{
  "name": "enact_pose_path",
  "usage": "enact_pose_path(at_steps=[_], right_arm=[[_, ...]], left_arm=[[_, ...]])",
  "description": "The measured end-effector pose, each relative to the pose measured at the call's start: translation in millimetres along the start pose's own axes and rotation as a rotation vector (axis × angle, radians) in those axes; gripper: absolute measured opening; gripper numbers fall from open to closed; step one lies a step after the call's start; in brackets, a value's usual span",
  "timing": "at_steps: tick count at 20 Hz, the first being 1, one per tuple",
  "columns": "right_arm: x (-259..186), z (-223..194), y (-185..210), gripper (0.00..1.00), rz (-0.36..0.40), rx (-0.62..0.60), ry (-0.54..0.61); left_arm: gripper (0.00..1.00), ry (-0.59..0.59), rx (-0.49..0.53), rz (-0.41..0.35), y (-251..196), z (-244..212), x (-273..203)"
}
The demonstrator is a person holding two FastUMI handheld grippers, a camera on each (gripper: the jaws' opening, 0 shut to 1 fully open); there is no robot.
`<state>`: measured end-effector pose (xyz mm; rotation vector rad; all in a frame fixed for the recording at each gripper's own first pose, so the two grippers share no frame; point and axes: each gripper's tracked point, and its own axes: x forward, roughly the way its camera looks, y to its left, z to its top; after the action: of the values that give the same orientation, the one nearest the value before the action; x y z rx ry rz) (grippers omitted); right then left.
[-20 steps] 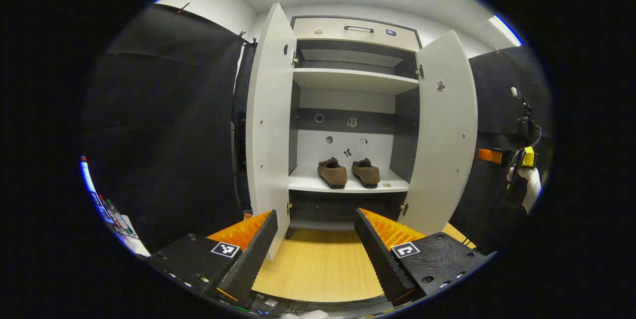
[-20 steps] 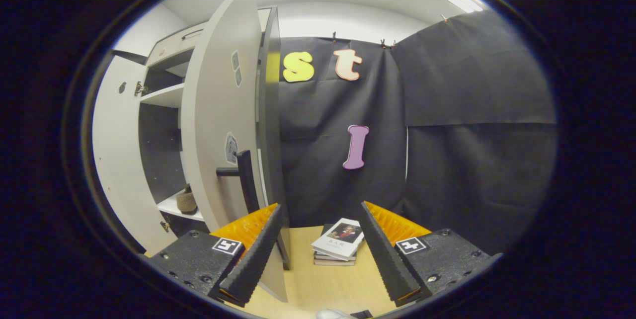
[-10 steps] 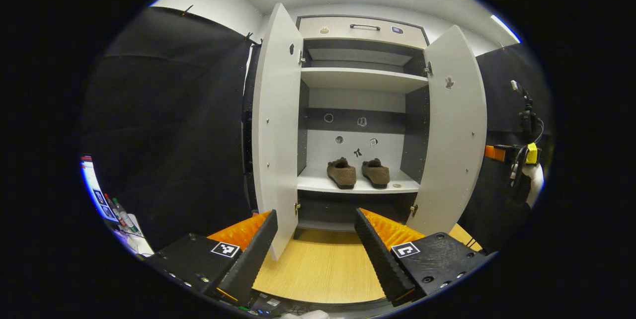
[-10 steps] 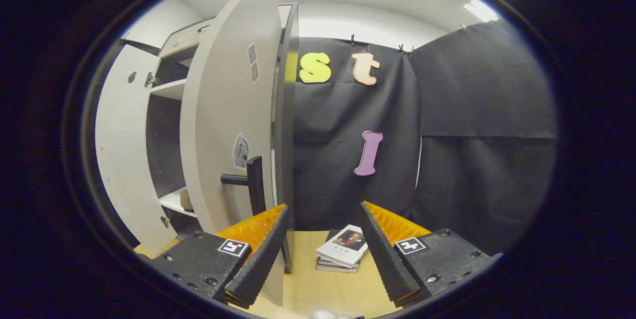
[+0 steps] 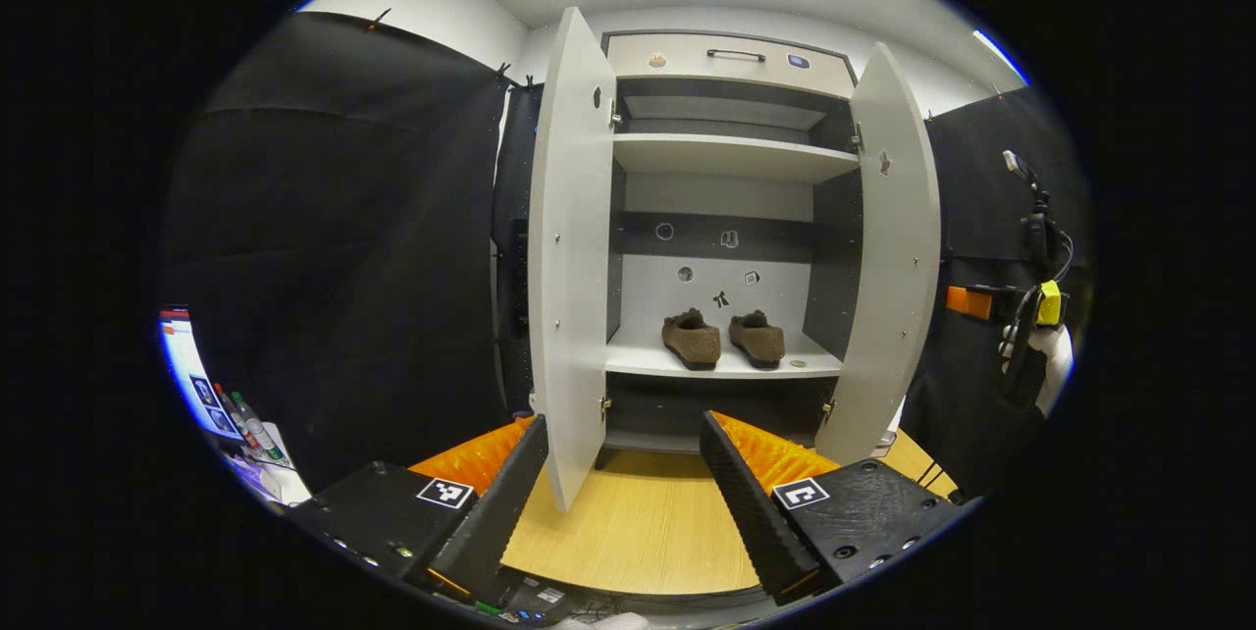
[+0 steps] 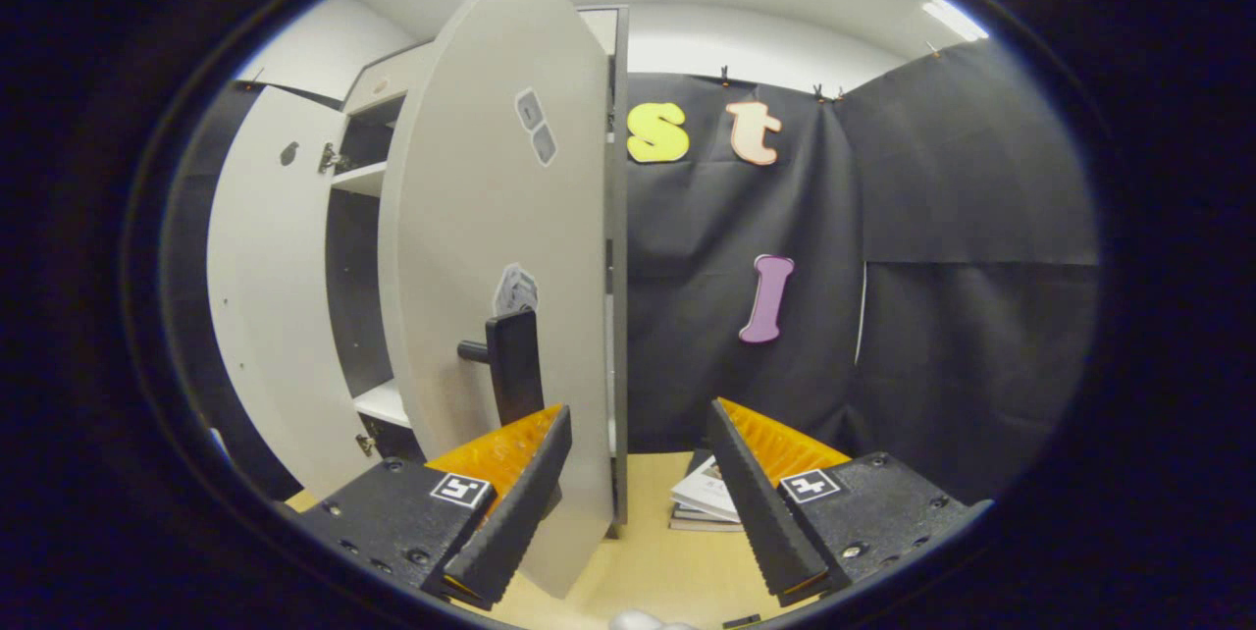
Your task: Grab one shoe with the right hand and put it into the shoe cabinet, grab the other shoe with the left hand and put it into the shoe cabinet; then close the right door with the right hand and the left door with the left hand.
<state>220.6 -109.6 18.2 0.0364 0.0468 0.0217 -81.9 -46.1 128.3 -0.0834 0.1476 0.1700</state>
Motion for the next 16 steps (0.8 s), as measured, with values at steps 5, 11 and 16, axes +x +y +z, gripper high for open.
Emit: enact_pose_path(at_steps=[5,11,16], right_arm=[[11,0,47,0.89,0.064,-0.03,-0.023],[3,-7,97,0.99,0.164,-0.032,-0.027],[-27,-19,107,0.99,0.166,-0.001,0.02]], left_arm=[[0.95,0.008,0.004,0.03,22,-1,-10],[0.95,0.016,0.004,0.033,35,-2,-16],[0.95,0.016,0.012,0.01,43,-3,-10]])
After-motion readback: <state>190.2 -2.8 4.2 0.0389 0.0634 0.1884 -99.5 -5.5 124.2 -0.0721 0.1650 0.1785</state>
